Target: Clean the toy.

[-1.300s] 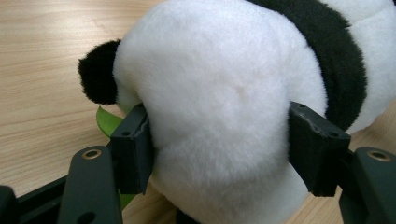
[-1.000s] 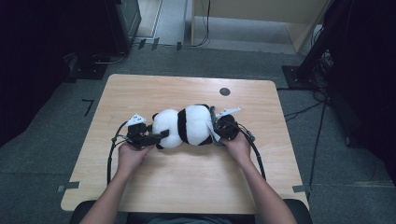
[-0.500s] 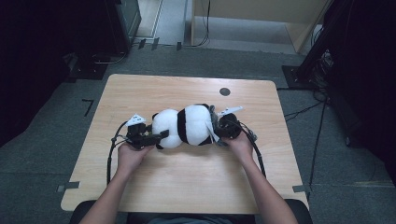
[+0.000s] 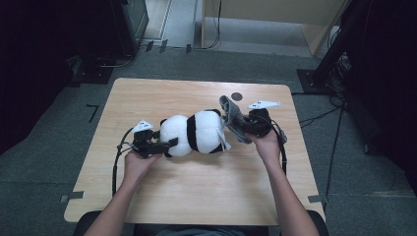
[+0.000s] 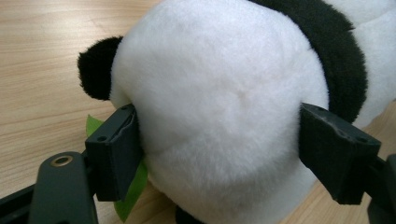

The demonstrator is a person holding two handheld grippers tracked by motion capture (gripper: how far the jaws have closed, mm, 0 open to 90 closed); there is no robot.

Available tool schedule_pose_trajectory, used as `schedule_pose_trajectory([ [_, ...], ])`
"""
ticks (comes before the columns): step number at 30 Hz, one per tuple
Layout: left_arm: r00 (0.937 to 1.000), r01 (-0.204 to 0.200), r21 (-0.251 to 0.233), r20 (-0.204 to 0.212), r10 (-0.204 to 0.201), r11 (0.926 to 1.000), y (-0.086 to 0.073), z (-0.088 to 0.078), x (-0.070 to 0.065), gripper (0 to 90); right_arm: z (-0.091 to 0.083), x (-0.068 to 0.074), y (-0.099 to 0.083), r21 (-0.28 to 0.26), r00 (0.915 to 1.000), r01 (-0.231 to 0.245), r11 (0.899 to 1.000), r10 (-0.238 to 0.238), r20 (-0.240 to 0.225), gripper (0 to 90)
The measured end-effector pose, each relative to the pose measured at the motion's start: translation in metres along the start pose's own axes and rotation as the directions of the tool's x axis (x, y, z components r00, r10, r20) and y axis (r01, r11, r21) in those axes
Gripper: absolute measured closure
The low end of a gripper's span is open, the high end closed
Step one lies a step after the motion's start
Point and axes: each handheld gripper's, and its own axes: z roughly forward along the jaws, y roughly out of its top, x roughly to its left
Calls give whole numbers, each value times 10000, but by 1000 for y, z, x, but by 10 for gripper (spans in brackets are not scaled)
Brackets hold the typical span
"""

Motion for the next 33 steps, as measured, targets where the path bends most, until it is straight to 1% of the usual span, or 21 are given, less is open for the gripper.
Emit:
schedule_pose_trajectory([
  [1,9999,-101,12,-18,101,9999,0,0,0,188,-4,3,4,-23,9999,110,9999,-110,18,755],
  [2,9999,-145,-3,-21,145,9999,0,0,0,188,-9,8,9,-127,9995,319,9994,-318,26,755],
  [3,9999,-107,-23,-23,107,9999,0,0,0,187,-15,15,16,-207,9987,510,9985,-511,-56,755],
  [5,10000,-41,-88,-17,41,10000,-1,1,0,187,-21,25,25,-443,9965,797,9958,-806,-200,755],
  [7,10000,-27,-104,-20,27,9999,-1,1,0,187,-23,38,35,-406,9926,1118,9929,-1135,-426,756],
  [9,10000,-27,-94,-18,27,10000,-1,1,0,187,-20,51,43,-261,9862,1534,9878,-1547,-593,755],
  [11,10000,-16,-106,-22,15,9999,0,1,0,187,-12,63,49,-106,9791,1868,9823,-1870,-797,755],
  [12,10000,-8,-115,-23,7,9999,-1,1,0,187,-6,70,52,62,9756,1982,9802,-1966,-977,755],
  [13,10000,-4,-129,-20,4,9999,-1,1,0,186,-2,74,54,176,9733,2073,9781,-2044,-1045,755],
  [16,10000,-2,-150,-24,1,9999,-1,1,0,186,16,91,57,662,9613,2545,9648,-2450,-1262,754],
  [20,10000,-2,-164,-25,2,9999,-1,1,0,186,35,111,60,952,9469,2991,9495,-2830,-1525,753],
  [22,10000,-4,-173,-37,3,9998,-1,1,0,186,41,118,61,1024,9435,3046,9470,-2853,-1684,753],
  [25,10000,23,-196,-64,-24,9998,-1,1,-1,186,53,130,61,1293,9344,3288,9355,-3024,-1884,751],
  [28,10000,3,-183,-85,-4,9998,0,1,-1,188,64,139,61,1479,9301,3374,9297,-3050,-2047,750],
  [29,10000,11,-187,-96,-13,9998,0,1,-2,191,68,142,60,1556,9286,3436,9261,-3102,-2038,750],
  [30,9999,15,-184,-102,-17,9998,0,1,-2,195,73,145,58,1683,9272,3535,9201,-3209,-1934,748],
  [31,9999,42,-144,-120,-43,9999,0,1,-1,197,74,145,57,1725,9269,3548,9189,-3216,-1935,747],
  [32,9999,58,-129,-121,-59,9999,0,1,-1,203,77,146,55,1808,9253,3615,9147,-3280,-1905,747],
  [33,9999,51,-134,-138,-53,9999,0,1,-1,206,79,147,53,1807,9247,3639,9137,-3311,-1879,747],
])
